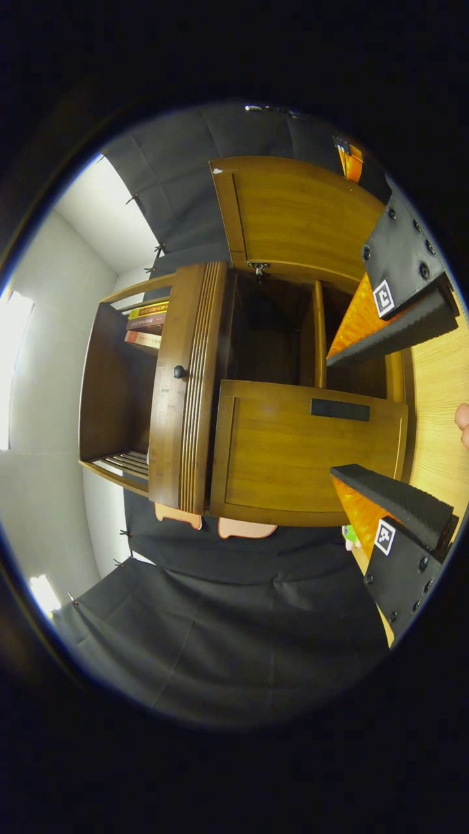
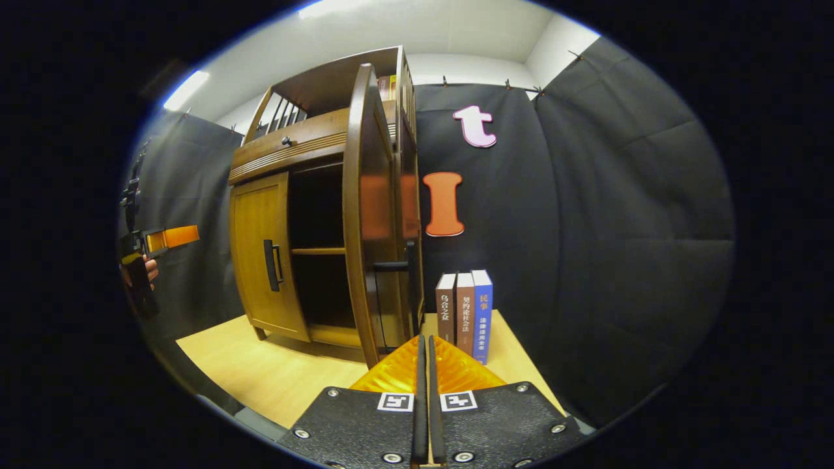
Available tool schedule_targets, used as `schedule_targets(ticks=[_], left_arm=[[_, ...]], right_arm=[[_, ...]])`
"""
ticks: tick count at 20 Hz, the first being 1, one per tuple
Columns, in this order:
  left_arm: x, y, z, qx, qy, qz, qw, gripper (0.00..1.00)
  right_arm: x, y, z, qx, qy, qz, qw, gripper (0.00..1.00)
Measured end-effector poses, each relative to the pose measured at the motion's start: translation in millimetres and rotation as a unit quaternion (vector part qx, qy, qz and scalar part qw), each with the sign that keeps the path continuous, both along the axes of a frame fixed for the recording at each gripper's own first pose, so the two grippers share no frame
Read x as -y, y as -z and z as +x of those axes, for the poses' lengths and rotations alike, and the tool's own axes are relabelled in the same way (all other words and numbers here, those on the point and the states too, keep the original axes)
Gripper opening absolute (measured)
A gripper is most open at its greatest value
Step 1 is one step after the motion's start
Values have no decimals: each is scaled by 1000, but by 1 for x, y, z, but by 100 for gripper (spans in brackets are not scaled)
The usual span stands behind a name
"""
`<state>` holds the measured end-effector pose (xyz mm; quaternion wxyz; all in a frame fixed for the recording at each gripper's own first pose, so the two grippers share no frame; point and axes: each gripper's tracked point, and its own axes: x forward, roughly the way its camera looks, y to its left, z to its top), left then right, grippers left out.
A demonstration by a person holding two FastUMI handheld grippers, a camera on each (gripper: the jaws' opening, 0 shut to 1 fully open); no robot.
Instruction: Open the right door of the double-door shoe cabinet with the right hand, and open the left door with the left hand.
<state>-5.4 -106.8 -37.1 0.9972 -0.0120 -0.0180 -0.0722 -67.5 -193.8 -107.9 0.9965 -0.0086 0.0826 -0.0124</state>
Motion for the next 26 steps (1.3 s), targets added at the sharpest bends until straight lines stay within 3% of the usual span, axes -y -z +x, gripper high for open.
schedule_targets(ticks=[4, 7, 9, 10, 13, 17, 18, 19, 20, 21, 22, 23, 24, 26], left_arm=[[4, 6, 6, -7, 7, 0, 1000, 97], [6, 12, 19, -14, 6, -1, 1000, 97], [4, 17, 30, -21, 9, -3, 1000, 97], [2, 20, 37, -24, 9, 0, 1000, 99], [-7, 27, 61, -27, -1, 15, 1000, 96], [10, 46, 100, -27, 16, 29, 999, 95], [14, 54, 109, -29, 17, 33, 999, 95], [17, 61, 122, -27, 15, 38, 999, 95], [21, 69, 134, -26, 14, 44, 999, 94], [29, 77, 147, -28, 18, 49, 998, 94], [34, 86, 157, -34, 21, 50, 998, 95], [38, 94, 166, -37, 22, 47, 998, 95], [39, 99, 172, -38, 23, 45, 998, 95], [36, 109, 189, -39, 13, 52, 998, 95]], right_arm=[[-47, -38, -17, 19, -6, -16, 1000, 0], [-96, -54, -8, 37, -20, 0, 999, 0], [-118, -60, 7, 52, -24, 16, 998, 5], [-128, -56, 12, 55, -30, 19, 998, 0], [-138, -36, 19, 39, -28, 22, 999, 36], [-141, -32, 22, 36, -22, 38, 998, 94], [-141, -33, 23, 36, -21, 39, 998, 84], [-141, -32, 22, 33, -22, 40, 998, 96], [-142, -30, 22, 27, -27, 43, 998, 96], [-145, -27, 21, 20, -32, 47, 998, 96], [-148, -23, 19, 13, -44, 51, 998, 86], [-152, -19, 18, 6, -54, 55, 997, 96], [-152, -17, 17, 3, -54, 57, 997, 86], [-145, -17, 16, 5, -44, 59, 997, 86]])
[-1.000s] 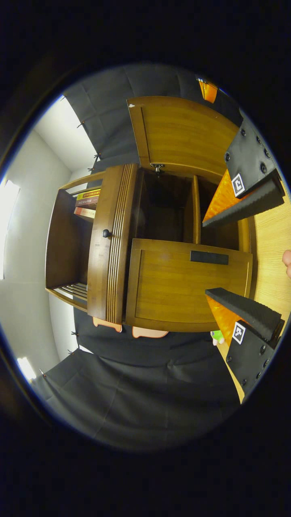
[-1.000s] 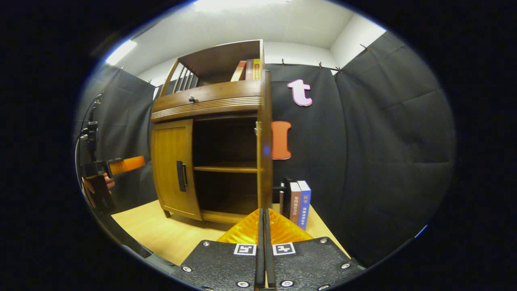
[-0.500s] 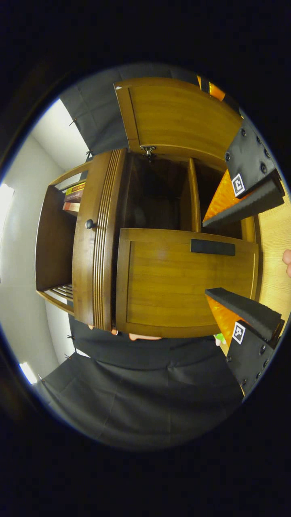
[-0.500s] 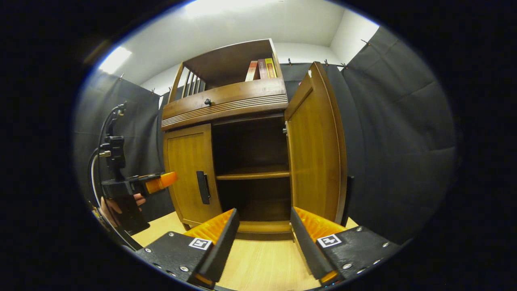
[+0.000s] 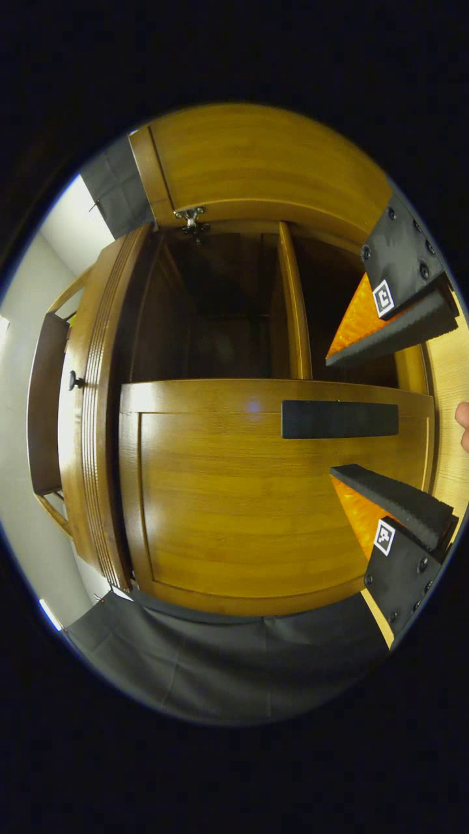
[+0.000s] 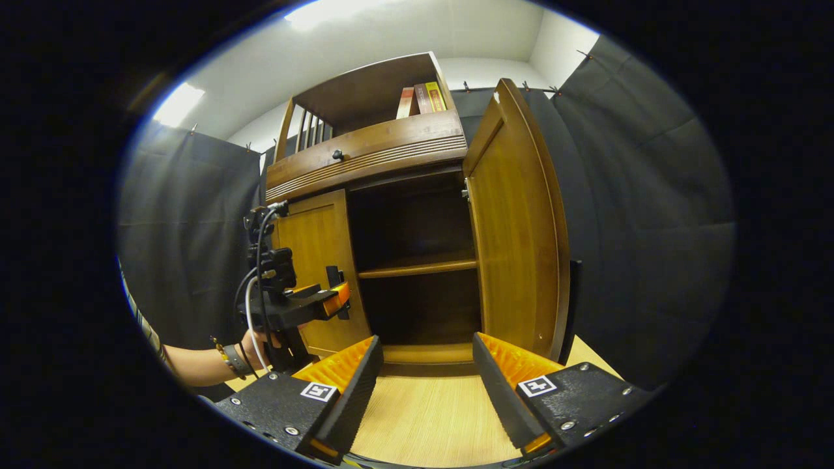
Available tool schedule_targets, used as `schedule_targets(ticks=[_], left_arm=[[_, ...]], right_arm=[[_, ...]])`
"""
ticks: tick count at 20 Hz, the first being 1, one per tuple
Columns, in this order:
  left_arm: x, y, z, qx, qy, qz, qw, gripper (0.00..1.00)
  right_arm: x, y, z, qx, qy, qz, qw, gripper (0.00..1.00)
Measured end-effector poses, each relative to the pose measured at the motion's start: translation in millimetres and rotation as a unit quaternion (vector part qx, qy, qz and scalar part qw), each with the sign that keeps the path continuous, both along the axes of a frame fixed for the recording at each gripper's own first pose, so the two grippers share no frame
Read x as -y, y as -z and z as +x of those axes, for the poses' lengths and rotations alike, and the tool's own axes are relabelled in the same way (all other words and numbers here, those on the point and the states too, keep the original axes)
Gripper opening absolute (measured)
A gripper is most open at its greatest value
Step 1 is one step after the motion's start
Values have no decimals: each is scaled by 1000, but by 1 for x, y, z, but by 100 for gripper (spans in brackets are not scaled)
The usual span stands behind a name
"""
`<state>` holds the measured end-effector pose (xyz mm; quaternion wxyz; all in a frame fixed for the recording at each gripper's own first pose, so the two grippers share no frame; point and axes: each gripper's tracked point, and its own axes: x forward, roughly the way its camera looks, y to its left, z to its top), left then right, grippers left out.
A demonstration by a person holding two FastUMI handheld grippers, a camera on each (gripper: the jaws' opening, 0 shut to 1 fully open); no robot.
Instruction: Open the right door of the double-door shoe cabinet with the right hand, and open the left door with the left hand.
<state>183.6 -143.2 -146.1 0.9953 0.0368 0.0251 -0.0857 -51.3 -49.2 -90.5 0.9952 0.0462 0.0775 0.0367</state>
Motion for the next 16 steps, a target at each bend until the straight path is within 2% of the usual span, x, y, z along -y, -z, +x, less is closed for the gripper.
schedule_targets(ticks=[4, 7, 11, 13, 16], left_arm=[[-10, 10, 25, -1, -17, 19, 1000, 95], [-6, 12, 29, -4, -4, 16, 1000, 96], [-2, 13, 28, -6, 14, 7, 1000, 92], [-2, 11, 28, -5, 15, 18, 1000, 85], [7, 11, 27, -4, 24, 25, 999, 54]], right_arm=[[12, 3, 3, -5, 18, -7, 1000, 86], [16, 7, 5, -11, 23, -4, 1000, 86], [20, 12, 9, -15, 29, 1, 999, 86], [20, 12, 8, -15, 28, 2, 999, 86], [19, 12, 5, -17, 28, -2, 999, 86]])
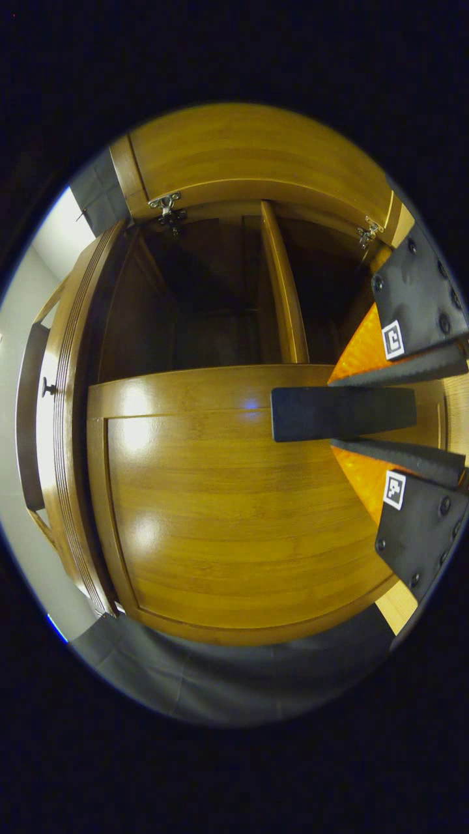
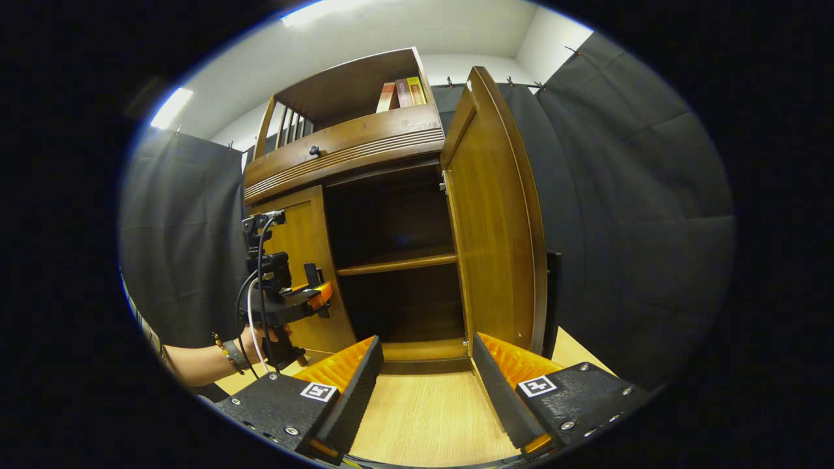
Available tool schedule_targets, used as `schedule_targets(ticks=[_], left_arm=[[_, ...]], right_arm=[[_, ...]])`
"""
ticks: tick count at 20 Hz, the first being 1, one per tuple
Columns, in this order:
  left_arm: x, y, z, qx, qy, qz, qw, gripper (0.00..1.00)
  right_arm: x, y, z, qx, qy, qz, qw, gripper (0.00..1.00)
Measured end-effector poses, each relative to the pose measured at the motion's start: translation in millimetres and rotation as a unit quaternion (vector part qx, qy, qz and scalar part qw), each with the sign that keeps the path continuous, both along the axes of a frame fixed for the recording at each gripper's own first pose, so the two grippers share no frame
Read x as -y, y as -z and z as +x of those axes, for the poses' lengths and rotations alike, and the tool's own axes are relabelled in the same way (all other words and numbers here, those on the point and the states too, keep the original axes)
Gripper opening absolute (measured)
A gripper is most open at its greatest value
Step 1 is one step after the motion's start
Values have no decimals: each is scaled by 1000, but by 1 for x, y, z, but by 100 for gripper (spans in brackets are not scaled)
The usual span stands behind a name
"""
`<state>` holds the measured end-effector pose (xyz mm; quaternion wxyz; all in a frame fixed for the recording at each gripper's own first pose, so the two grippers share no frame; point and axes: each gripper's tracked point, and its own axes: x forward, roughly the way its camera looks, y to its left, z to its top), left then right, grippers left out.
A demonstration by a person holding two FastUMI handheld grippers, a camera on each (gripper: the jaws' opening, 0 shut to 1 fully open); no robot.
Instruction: Open the right door of the double-door shoe cabinet with the right hand, and open the left door with the left hand.
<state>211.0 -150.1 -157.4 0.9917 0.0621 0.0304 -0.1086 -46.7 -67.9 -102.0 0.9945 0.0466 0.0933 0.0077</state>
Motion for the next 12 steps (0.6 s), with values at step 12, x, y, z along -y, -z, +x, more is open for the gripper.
schedule_targets(ticks=[12], left_arm=[[-9, -2, -32, -17, 6, -13, 1000, 37]], right_arm=[[-14, -1, -19, -5, -8, -5, 1000, 86]])
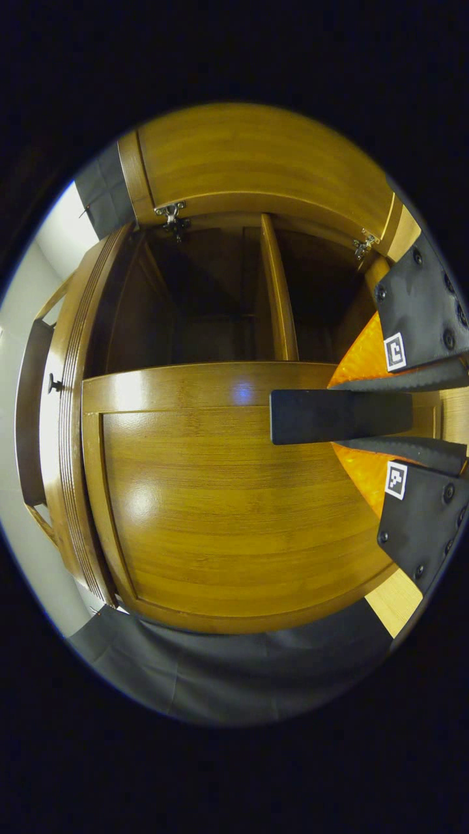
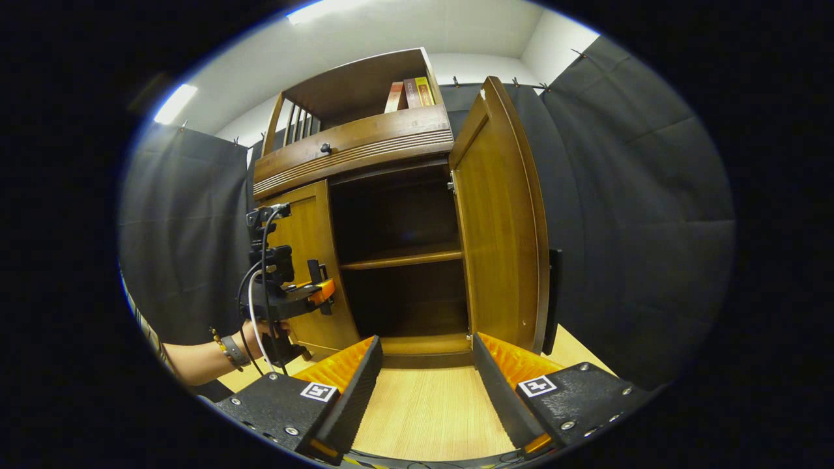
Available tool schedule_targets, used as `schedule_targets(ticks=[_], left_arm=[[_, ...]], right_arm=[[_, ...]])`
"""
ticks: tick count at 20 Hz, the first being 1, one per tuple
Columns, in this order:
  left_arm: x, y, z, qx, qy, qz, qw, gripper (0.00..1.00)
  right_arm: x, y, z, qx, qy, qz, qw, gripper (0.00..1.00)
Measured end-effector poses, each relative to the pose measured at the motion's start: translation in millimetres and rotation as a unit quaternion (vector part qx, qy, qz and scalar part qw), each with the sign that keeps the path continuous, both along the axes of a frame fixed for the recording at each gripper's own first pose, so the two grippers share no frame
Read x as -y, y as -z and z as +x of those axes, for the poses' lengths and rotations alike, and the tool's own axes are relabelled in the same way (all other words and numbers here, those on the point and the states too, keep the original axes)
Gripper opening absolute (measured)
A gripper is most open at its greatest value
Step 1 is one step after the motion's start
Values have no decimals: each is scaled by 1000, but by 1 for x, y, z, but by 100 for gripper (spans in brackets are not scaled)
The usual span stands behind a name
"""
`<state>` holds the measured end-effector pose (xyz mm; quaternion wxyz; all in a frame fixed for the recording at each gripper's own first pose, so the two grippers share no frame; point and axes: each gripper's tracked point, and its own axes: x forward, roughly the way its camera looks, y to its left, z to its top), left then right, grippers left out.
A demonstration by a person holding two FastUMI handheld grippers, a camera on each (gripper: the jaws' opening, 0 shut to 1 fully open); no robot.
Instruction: Open the right door of the double-door shoe cabinet with the right hand, and open the left door with the left hand.
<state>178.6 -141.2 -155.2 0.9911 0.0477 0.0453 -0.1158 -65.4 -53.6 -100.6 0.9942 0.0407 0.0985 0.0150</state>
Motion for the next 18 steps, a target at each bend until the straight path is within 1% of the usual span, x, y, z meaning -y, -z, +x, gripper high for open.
schedule_targets(ticks=[4, 6, 9, 14, 18], left_arm=[[-13, -6, -31, 6, 1, 8, 1000, 36], [-24, -9, -45, -2, 3, 14, 1000, 36], [-38, -12, -65, -15, 6, 7, 1000, 36], [-68, -20, -106, -9, -11, 12, 1000, 36], [-97, -24, -128, -10, -18, 24, 1000, 36]], right_arm=[[-12, -2, -3, 3, -8, -4, 1000, 86], [-19, -1, -4, 4, -14, -8, 1000, 86], [-30, -1, -3, 4, -24, -8, 1000, 86], [-50, -3, 2, 5, -40, -4, 999, 86], [-69, -5, 6, 8, -51, -1, 999, 86]])
